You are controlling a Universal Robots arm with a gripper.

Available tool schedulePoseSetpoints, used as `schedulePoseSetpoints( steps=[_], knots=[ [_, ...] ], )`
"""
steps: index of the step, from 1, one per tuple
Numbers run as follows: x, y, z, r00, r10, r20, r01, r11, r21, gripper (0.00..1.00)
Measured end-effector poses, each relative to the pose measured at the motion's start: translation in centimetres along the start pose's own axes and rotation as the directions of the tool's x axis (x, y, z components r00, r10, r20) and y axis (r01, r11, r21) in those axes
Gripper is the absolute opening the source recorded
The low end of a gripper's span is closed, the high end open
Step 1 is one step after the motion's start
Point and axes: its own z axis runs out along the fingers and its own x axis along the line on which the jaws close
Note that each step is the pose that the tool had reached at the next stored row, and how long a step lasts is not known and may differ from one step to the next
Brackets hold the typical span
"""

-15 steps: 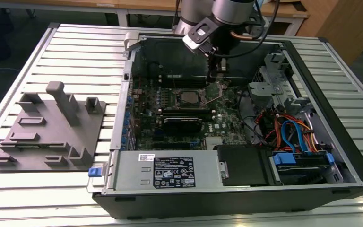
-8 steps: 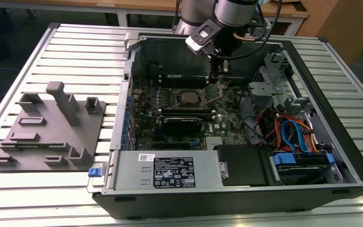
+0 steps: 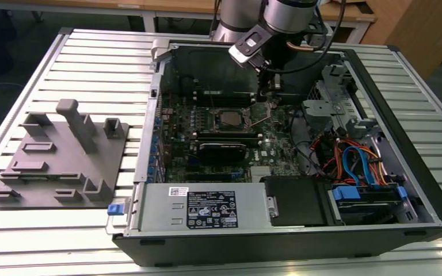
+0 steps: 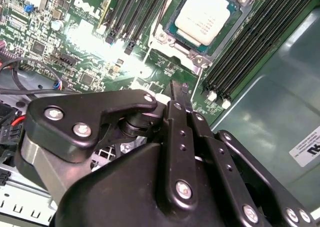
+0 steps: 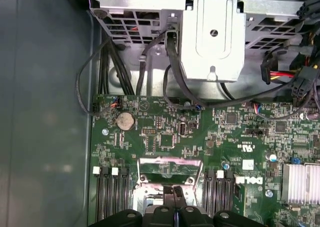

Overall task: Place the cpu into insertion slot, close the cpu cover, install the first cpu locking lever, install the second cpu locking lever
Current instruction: 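Close the cpu cover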

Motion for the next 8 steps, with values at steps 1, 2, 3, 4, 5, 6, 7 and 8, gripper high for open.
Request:
schedulePoseSetpoints(
  steps=[1, 2, 3, 4, 5, 6, 7, 8],
  knots=[
    [0.00, 0.11, 0.02, 1.0000, 0.000, 0.0000, 0.000, 1.0000, 0.0000, 0.10],
    [0.00, 0.22, 0.03, 1.0000, 0.000, 0.0000, 0.000, 1.0000, -0.0001, 0.10],
    [-0.01, 0.32, 0.05, 1.0000, 0.000, 0.0000, 0.000, 1.0000, 0.0000, 0.10],
    [-0.01, 0.38, 0.08, 1.0000, 0.000, 0.0000, 0.000, 1.0000, 0.0000, 0.10],
    [-0.01, 0.44, 0.10, 1.0000, 0.000, -0.0001, 0.000, 1.0000, -0.0001, 0.10],
    [-0.01, 0.52, 0.13, 1.0000, 0.000, -0.0001, 0.000, 1.0000, -0.0001, 0.10],
    [-0.01, 0.60, 0.16, 1.0000, 0.000, -0.0001, 0.000, 1.0000, -0.0001, 0.10],
    [-0.01, 0.68, 0.20, 1.0000, 0.000, -0.0001, 0.000, 1.0000, 0.0000, 0.10]
  ],
)
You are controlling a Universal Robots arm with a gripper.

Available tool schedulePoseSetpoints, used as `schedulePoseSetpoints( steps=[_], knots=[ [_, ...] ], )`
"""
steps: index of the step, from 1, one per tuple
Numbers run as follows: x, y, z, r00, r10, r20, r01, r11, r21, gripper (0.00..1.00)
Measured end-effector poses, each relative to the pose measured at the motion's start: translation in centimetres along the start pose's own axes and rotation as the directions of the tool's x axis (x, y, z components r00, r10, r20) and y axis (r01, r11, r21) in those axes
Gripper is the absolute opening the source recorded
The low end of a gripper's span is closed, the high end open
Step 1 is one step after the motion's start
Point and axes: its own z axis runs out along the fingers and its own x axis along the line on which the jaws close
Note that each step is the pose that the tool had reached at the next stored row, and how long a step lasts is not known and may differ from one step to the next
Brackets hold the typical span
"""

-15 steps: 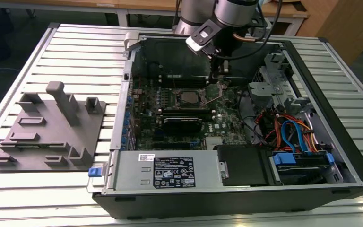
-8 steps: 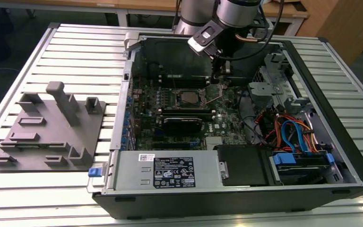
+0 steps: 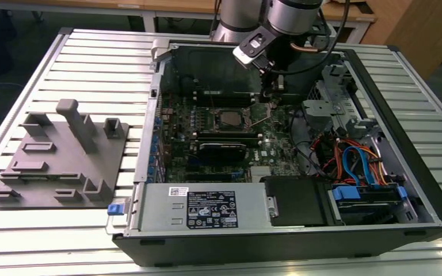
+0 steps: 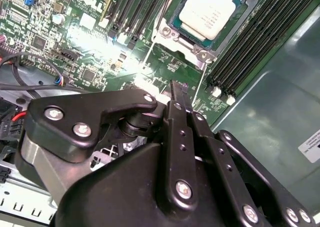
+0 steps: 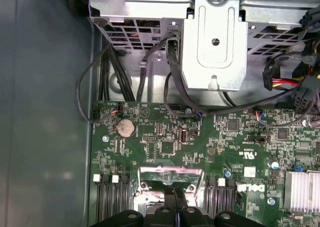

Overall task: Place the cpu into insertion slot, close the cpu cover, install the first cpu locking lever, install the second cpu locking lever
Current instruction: 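Close the cpu cover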

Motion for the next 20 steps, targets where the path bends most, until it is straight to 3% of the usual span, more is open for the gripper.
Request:
schedulePoseSetpoints(
  steps=[10, 20],
  knots=[
    [-0.03, 0.96, 0.58, 1.0000, 0.008, 0.0000, -0.008, 1.0000, 0.0000, 0.10],
    [-0.06, 2.37, 1.03, 0.9999, 0.012, -0.0002, -0.012, 0.9999, 0.0000, 0.10]
  ],
)
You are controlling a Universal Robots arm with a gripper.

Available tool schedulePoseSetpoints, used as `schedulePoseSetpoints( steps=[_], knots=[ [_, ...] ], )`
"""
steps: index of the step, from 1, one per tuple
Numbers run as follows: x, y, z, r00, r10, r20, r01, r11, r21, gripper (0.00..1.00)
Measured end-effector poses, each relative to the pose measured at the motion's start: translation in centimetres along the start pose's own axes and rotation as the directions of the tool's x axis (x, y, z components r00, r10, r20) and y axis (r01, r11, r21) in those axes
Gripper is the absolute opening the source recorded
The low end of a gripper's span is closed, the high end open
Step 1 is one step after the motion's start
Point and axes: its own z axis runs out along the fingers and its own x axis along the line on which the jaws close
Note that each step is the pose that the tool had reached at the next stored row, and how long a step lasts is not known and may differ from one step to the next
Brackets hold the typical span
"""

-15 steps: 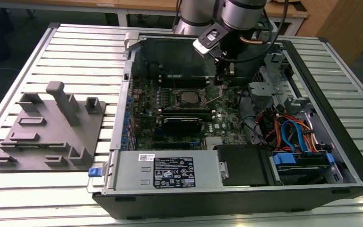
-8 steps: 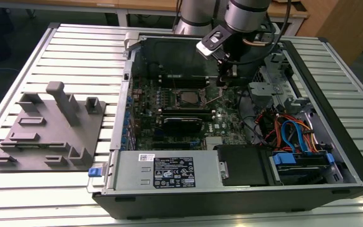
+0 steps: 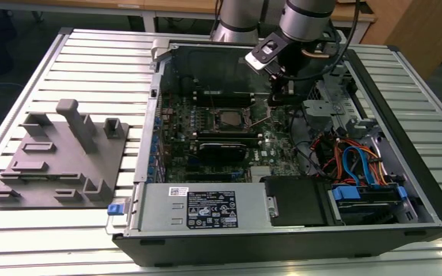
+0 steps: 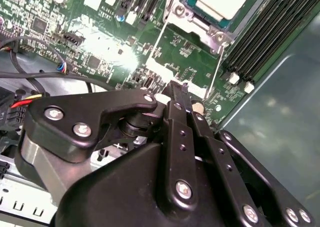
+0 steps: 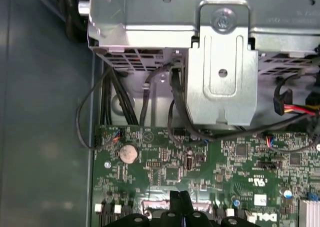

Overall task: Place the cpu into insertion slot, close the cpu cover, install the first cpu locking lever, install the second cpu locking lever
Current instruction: 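Close the cpu cover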

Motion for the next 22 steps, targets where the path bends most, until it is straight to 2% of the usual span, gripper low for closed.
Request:
schedulePoseSetpoints(
  steps=[9, 19, 22],
  knots=[
    [0.08, 1.02, 0.23, 1.0000, 0.002, 0.0000, -0.002, 1.0000, 0.0000, 0.10],
    [0.24, 1.26, 1.15, 1.0000, 0.002, -0.0001, -0.002, 1.0000, 0.0000, 0.10],
    [0.24, 1.20, 1.25, 1.0000, 0.002, 0.0000, -0.002, 1.0000, 0.0000, 0.10]
  ],
)
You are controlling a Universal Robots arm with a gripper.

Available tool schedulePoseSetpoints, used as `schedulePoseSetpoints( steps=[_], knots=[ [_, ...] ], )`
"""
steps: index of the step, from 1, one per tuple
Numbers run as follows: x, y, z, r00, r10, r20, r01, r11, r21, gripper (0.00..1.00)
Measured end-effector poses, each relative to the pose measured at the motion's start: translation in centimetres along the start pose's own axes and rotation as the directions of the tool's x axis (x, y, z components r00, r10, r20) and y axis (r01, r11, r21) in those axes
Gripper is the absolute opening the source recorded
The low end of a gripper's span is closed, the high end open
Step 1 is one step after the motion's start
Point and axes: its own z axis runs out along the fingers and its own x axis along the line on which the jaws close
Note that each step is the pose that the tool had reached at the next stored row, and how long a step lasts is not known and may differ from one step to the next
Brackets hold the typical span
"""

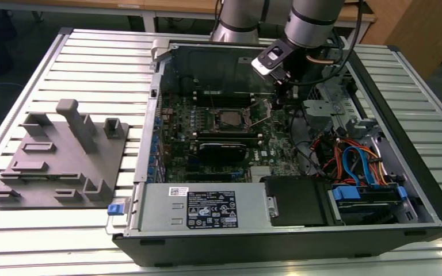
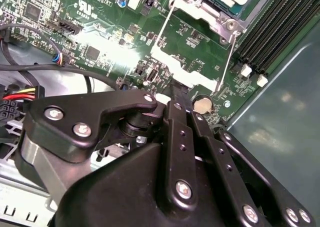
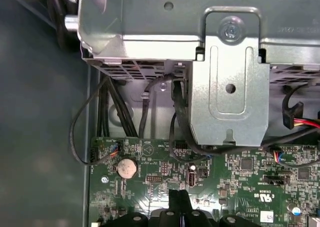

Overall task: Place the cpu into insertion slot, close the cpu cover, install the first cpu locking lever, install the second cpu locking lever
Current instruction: 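Close the cpu cover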

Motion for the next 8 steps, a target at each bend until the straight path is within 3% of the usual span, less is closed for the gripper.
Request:
schedulePoseSetpoints(
  steps=[8],
  knots=[
    [0.01, -0.45, 0.02, 1.0000, 0.000, -0.0020, 0.000, 1.0000, 0.0000, 0.10]
  ],
)
